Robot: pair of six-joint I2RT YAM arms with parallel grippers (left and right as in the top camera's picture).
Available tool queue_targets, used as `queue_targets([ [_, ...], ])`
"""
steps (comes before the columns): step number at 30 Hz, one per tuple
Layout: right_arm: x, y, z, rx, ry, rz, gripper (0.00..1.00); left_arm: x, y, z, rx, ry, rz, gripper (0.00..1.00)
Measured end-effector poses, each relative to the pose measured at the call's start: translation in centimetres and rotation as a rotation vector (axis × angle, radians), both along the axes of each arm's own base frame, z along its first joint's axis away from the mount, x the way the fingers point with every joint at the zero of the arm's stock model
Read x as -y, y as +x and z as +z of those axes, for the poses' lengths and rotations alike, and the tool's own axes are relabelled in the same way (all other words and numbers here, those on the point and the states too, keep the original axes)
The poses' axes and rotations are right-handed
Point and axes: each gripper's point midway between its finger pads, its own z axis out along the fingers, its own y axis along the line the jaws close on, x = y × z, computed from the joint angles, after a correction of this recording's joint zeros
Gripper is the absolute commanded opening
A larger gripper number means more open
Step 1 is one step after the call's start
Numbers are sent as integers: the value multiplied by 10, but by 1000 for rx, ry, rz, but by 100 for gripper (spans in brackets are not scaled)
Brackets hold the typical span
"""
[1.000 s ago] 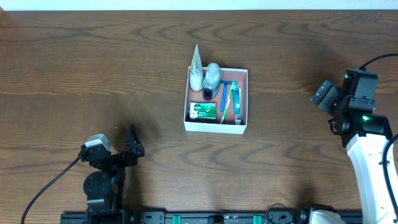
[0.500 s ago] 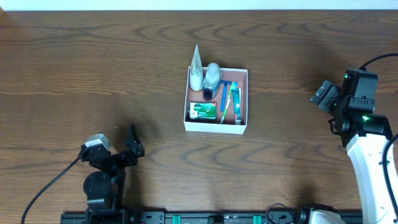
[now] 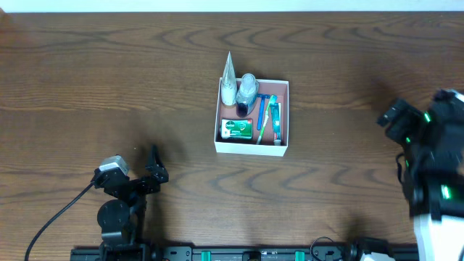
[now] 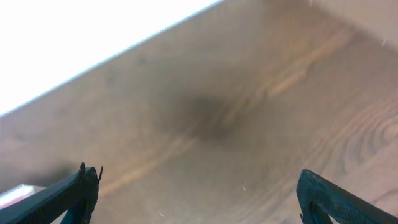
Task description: Pack container
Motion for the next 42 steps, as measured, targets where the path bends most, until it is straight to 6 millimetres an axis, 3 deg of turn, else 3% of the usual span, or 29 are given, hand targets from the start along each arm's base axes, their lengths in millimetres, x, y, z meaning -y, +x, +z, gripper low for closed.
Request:
queue_targets([
  [2,-2,-15,26,99,-13,2,99,0,0,0,0,0,0,98],
  [5,-10,-39,42,198,-25,16,99,0,0,0,0,0,0,98],
  [7,-16,-53,40,240,-28,37,99,0,0,0,0,0,0,98],
  [11,-24,-68,17,289,-28,65,99,0,0,0,0,0,0,98],
  [25,-59,-54,-36,632,-29,257,99,0,0,0,0,0,0,98],
  [30,-67,-48,-60,616,-19,293,99,0,0,0,0,0,0,98],
  [37,-63,-47,-64,612,-30,271,99,0,0,0,0,0,0,98],
  [42,-62,-46,-90,540,-40,275,99,0,0,0,0,0,0,98],
])
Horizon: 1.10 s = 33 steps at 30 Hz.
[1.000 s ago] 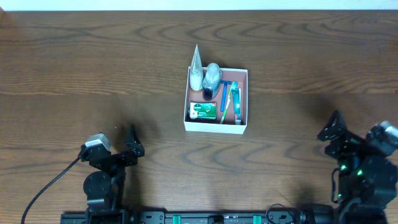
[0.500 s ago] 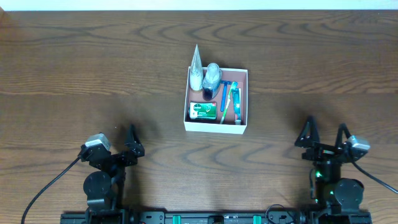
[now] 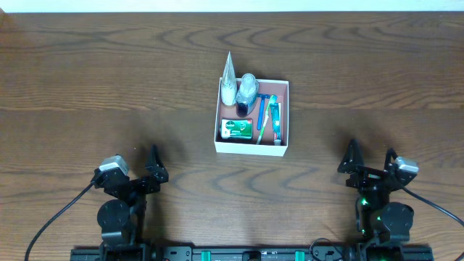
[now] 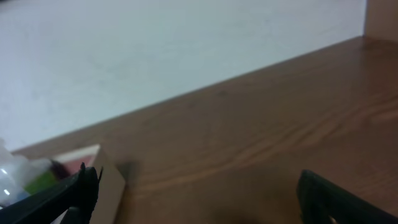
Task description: Pack container
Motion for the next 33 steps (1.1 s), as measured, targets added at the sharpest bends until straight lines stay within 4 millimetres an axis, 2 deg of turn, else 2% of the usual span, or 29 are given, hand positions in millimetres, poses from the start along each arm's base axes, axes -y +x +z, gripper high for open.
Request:
queue_targets([
  [33,-8,1,-3,-32,-315,66,99,0,0,0,0,0,0,98],
])
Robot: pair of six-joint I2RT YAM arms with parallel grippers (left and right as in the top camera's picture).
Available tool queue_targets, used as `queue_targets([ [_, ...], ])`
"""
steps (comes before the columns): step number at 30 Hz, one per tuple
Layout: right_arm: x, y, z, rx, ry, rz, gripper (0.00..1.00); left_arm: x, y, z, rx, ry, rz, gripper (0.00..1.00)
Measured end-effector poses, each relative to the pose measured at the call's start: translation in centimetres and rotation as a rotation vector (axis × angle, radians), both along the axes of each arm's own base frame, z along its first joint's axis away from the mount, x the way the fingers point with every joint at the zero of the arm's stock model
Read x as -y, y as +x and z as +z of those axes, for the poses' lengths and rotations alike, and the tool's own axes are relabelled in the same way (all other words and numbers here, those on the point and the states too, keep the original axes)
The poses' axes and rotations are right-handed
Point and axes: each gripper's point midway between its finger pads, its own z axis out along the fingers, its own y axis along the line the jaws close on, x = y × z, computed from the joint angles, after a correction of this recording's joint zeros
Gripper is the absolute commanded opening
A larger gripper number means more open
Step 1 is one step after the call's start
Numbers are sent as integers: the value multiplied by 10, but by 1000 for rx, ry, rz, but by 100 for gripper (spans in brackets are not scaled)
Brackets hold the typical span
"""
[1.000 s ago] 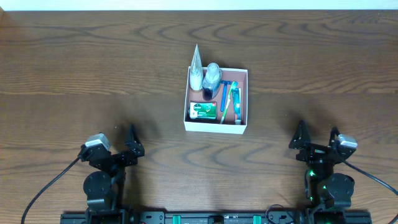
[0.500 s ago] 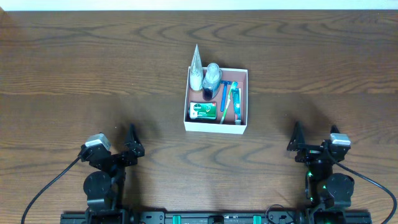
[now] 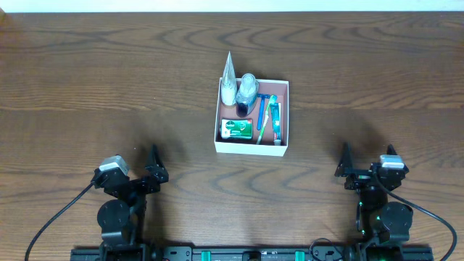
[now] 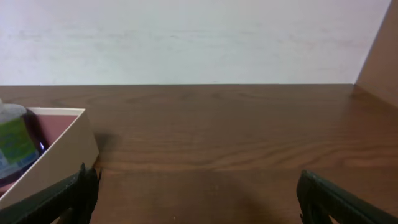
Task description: Pack container
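A white box with a reddish floor stands mid-table. Inside lie a green soap packet, a green toothbrush, a blue razor, a clear bottle and a white cone-tipped tube. At the front right my right gripper sits low and open, holding nothing. Its wrist view shows dark fingertips wide apart, the gripper facing bare wood, with the box and bottle at far left. My left gripper rests at the front left, open and empty.
Brown wooden table all around the box. A pale wall lies beyond the far edge. Black cables trail from both arm bases along the front edge.
My right gripper has turned from a slight angle to face straight down the table and settled a little lower. The box now shows level at the left of its wrist view. Box contents unchanged.
My right arm was first raised high at the table's right edge, open, its camera on blurred wood. Then it was down at the front right, angled. Now it rests squared up. The left arm and the packed box stayed still throughout.
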Motion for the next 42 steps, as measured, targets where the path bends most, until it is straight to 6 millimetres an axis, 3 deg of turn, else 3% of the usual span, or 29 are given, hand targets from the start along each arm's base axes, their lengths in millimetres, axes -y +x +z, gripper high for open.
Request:
queue_targets([
  [42,0,0,0,0,-21,1,99,0,0,0,0,0,0,98],
])
